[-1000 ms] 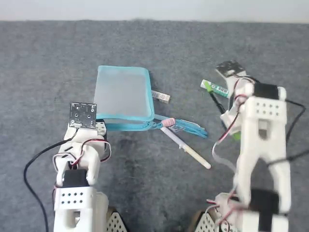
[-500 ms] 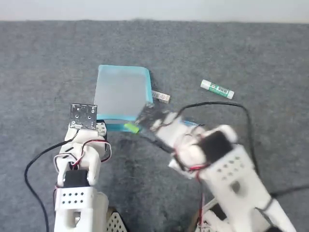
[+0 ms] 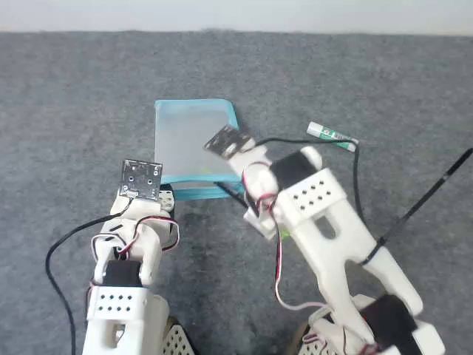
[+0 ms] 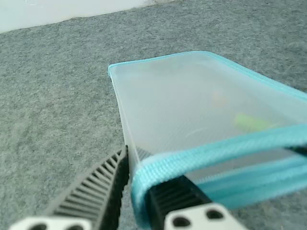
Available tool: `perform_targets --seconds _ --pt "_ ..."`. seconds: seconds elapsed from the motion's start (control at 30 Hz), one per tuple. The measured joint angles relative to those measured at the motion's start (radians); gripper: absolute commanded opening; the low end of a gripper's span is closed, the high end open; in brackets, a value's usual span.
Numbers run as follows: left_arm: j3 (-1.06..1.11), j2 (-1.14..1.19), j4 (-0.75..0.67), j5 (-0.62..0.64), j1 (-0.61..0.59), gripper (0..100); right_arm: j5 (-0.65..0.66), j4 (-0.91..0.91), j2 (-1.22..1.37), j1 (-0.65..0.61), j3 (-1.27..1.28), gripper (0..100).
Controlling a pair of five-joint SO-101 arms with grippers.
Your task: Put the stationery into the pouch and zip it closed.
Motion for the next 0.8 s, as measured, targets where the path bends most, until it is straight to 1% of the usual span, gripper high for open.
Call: perform_targets --seconds 0.1,0.37,0.53,0.67,0.73,0.8 --pt "0.000 0.000 0.000 0.000 0.011 1 -0.021 0.000 0.043 0.026 -0.054 0.6" --pt "0.023 -0.002 0.000 0.000 0.132 1 -0.094 0.000 0.206 0.032 -0.232 0.9" --pt "0.023 -0.002 0.000 0.003 0.150 1 -0.155 0.000 0.304 0.032 -0.348 1.0" --pt "0.023 -0.002 0.000 0.006 0.149 1 -0.172 0.002 0.370 0.032 -0.433 1.2" --pt "0.023 -0.002 0.000 0.008 0.149 1 -0.172 0.002 0.393 0.032 -0.470 4.2" --pt "0.023 -0.002 0.000 0.009 0.147 1 -0.172 0.003 0.411 0.032 -0.503 10.5"
